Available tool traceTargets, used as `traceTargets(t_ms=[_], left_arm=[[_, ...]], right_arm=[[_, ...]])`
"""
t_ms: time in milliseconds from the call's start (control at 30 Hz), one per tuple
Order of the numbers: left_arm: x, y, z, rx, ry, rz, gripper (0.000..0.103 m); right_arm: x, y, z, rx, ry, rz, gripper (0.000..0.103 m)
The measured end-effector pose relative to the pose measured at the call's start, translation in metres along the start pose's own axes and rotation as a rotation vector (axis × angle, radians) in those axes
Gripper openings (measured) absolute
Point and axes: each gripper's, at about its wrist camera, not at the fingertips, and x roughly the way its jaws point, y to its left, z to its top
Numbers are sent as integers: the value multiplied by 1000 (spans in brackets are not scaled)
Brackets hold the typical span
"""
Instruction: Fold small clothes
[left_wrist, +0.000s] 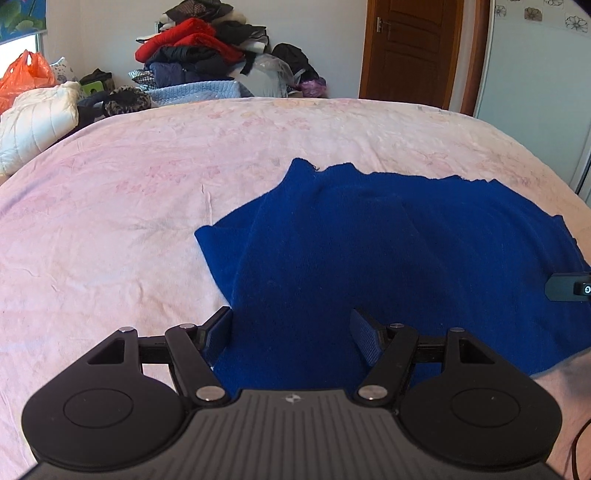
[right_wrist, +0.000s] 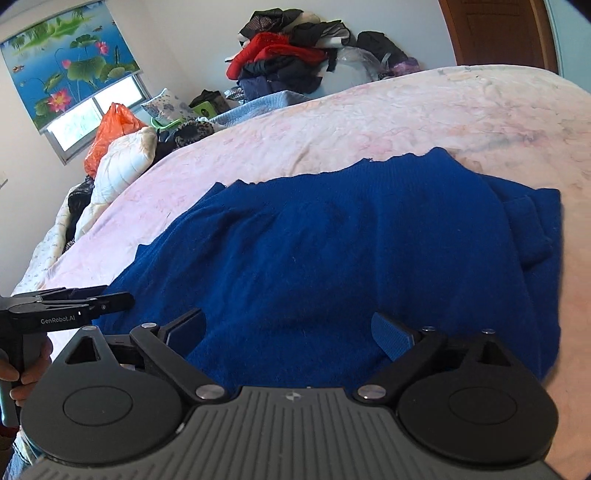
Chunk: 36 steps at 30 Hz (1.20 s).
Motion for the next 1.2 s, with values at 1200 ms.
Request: traceTargets(t_ms=[1200], left_arm=[[-4,-13,-48,-14,-143,117,88]], right_arm=[[12,52,-48,-348,-70,-263,102]])
